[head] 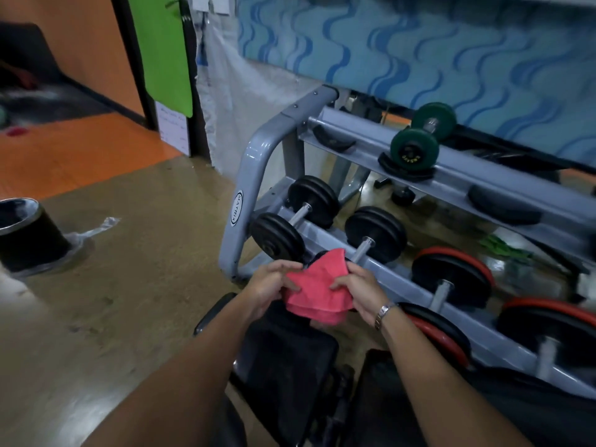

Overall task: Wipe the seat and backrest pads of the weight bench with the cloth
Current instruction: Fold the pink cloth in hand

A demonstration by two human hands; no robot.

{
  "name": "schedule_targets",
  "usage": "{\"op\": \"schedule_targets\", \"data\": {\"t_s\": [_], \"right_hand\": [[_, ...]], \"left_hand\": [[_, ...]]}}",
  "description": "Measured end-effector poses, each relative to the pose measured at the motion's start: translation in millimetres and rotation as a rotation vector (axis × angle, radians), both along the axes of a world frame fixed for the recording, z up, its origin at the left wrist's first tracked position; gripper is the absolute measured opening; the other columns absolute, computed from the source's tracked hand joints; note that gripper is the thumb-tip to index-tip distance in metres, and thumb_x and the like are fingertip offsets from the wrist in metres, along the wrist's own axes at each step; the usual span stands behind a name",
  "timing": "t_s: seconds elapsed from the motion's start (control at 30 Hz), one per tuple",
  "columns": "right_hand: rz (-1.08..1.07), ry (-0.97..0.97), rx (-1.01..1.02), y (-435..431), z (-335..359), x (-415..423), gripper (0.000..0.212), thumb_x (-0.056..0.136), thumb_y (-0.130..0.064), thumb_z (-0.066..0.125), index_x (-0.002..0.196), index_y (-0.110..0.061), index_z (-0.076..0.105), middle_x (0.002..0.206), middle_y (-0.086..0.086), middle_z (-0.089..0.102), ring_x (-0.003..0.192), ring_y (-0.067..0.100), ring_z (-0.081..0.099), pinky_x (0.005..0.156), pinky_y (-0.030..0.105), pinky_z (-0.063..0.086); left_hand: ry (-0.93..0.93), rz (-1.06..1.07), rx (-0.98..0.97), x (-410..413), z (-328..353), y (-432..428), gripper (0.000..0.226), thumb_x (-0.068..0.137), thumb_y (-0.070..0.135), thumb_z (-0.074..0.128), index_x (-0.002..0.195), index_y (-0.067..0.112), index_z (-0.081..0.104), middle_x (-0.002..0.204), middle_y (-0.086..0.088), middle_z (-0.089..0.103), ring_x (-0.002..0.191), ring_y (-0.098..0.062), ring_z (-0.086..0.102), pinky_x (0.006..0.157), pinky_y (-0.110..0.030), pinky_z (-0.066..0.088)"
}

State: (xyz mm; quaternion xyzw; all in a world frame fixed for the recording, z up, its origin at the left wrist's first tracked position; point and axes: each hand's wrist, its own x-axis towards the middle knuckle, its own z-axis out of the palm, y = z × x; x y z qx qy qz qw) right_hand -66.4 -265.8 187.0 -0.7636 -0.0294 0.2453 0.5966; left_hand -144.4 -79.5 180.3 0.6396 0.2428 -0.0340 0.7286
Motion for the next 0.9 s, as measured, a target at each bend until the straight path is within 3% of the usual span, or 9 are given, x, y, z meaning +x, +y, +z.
{"op": "schedule_targets", "data": {"t_s": [0.07,0.1,0.17,0.23,0.3,0.4,0.6,0.77,0.9], "right_hand": [[-0.007,-0.046,-0.051,-8.5,13.2,-4.1,0.077,0.058,-0.006,0.075,0.129,-0.033,0.062,0.117,0.000,0.071,0.103,0.026,0.068,0.092,0.054,0.057],[-0.016,-0.062,-0.055,-12.8,20.9,-8.0,0.102,0.061,0.000,0.077,0.149,-0.037,0.039,0.124,-0.006,0.063,0.100,0.021,0.068,0.089,0.049,0.059],[0.027,-0.134,-0.094,-22.1,36.5,-19.9,0.123,0.073,0.012,0.072,0.155,-0.049,0.006,0.114,-0.009,0.060,0.076,0.012,0.064,0.069,0.033,0.060],[0.098,-0.215,-0.194,-28.9,53.7,-35.1,0.102,0.080,0.012,0.068,0.153,-0.043,0.024,0.099,-0.004,0.067,0.064,0.014,0.059,0.057,0.030,0.053],[0.127,-0.248,-0.292,-33.4,64.5,-47.3,0.068,0.083,0.009,0.066,0.141,-0.025,0.056,0.113,0.000,0.068,0.085,0.015,0.066,0.073,0.031,0.055],[0.151,-0.166,-0.330,-42.8,67.6,-53.5,0.041,0.085,0.005,0.068,0.121,-0.011,0.072,0.114,0.009,0.073,0.093,0.018,0.068,0.085,0.034,0.059],[0.276,-0.088,-0.359,-61.3,62.2,-65.2,0.024,0.076,-0.009,0.086,0.096,-0.015,0.076,0.098,0.007,0.077,0.094,0.023,0.075,0.085,0.041,0.062],[0.138,-0.125,-0.214,-73.7,39.2,-78.9,0.023,0.081,-0.031,0.081,0.097,-0.016,0.072,0.095,0.003,0.077,0.090,0.020,0.071,0.076,0.033,0.054],[-0.164,0.015,0.126,-69.1,6.1,-87.8,0.038,0.076,-0.021,0.084,0.109,-0.018,0.065,0.104,0.006,0.076,0.096,0.027,0.074,0.088,0.048,0.060]], "left_hand": [[-0.011,-0.039,0.230,-7.6,12.7,-4.6,0.042,0.073,-0.018,0.067,0.105,0.007,0.077,0.112,-0.013,0.075,0.101,-0.025,0.066,0.081,-0.030,0.056],[-0.021,-0.077,0.372,-10.9,17.0,-6.7,0.040,0.075,-0.017,0.068,0.107,0.004,0.076,0.109,-0.011,0.075,0.099,-0.022,0.065,0.076,-0.022,0.055],[-0.054,-0.148,0.621,-17.9,24.4,-11.6,0.035,0.078,-0.011,0.072,0.109,0.003,0.077,0.105,-0.009,0.076,0.097,-0.020,0.067,0.070,-0.016,0.049],[-0.077,-0.186,0.804,-25.4,33.0,-16.2,0.029,0.076,-0.002,0.077,0.104,0.006,0.079,0.096,-0.008,0.077,0.087,-0.016,0.067,0.071,-0.019,0.046],[-0.090,-0.182,0.924,-33.1,41.6,-18.4,0.024,0.072,0.005,0.082,0.095,0.012,0.082,0.082,-0.002,0.073,0.080,-0.017,0.066,0.073,-0.025,0.051],[-0.119,-0.187,1.007,-43.2,55.3,-18.4,0.015,0.069,0.014,0.088,0.082,0.013,0.081,0.074,-0.002,0.073,0.075,-0.017,0.068,0.066,-0.024,0.046],[-0.112,-0.161,0.670,-64.4,64.1,-22.6,0.019,0.070,0.009,0.086,0.069,0.009,0.066,0.050,0.007,0.054,0.051,-0.007,0.048,0.046,-0.014,0.037],[-0.036,-0.119,0.388,-78.9,56.2,-43.1,0.017,0.061,0.029,0.075,0.066,0.027,0.059,0.075,-0.001,0.058,0.077,-0.018,0.054,0.072,-0.036,0.043],[-0.023,-0.117,0.086,-80.0,43.8,-60.6,0.031,0.069,0.013,0.071,0.096,0.019,0.058,0.095,-0.011,0.061,0.093,-0.025,0.060,0.076,-0.038,0.053]]}}
